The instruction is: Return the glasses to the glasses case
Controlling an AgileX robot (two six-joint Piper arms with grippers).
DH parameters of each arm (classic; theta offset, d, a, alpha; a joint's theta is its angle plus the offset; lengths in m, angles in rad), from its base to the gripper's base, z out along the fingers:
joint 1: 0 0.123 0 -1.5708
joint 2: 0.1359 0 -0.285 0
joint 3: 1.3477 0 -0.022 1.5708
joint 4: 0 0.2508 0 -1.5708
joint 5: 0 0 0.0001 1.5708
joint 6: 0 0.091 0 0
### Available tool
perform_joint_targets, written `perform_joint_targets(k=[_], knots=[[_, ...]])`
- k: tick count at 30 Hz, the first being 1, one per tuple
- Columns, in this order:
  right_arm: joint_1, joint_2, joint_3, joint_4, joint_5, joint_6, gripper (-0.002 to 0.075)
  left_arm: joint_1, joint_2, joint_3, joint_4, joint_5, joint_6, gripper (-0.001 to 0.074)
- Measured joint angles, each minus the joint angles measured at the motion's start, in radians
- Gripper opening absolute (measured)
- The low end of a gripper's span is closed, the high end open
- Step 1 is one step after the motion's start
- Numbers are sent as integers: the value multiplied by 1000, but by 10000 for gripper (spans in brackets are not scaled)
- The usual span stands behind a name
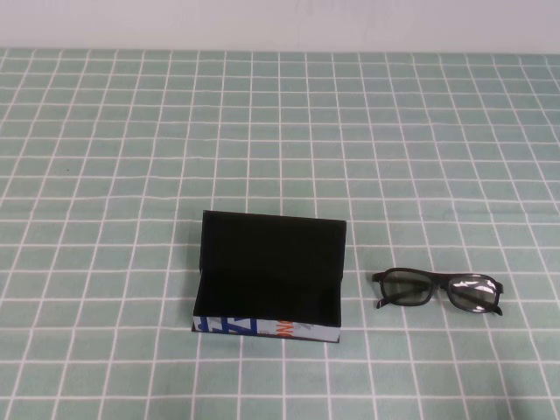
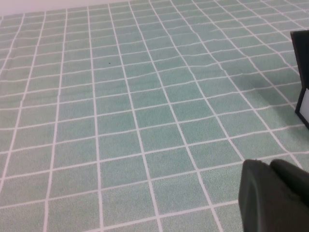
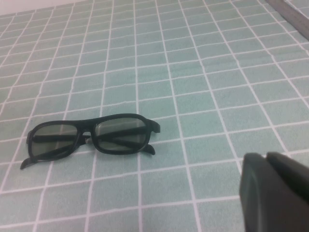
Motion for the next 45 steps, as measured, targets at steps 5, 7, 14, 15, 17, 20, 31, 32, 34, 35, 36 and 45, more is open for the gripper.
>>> perform_joint_targets(k=[5,7,14,15,17,20,31,32,34,35,36,45], knots=[[0,0,0,0,0,0,-13,0,0,0,0,0,0,-2],[0,0,0,0,0,0,-13,0,0,0,0,0,0,-2],[0,0,0,0,0,0,-13,0,0,0,0,0,0,-2],[0,0,0,0,0,0,-13,0,0,0,0,0,0,-2],[0,0,0,0,0,0,-13,0,0,0,0,0,0,-2],[0,0,0,0,0,0,-13,0,0,0,0,0,0,-2],[0,0,0,0,0,0,-13,0,0,0,0,0,0,-2],[0,0,0,0,0,0,-13,0,0,0,0,0,0,-2],[0,0,0,0,0,0,-13,0,0,0,0,0,0,-2],[0,0,0,0,0,0,-13,0,0,0,0,0,0,-2],[0,0,0,0,0,0,-13,0,0,0,0,0,0,-2],[0,0,0,0,-4,0,-13,0,0,0,19,0,0,-2]])
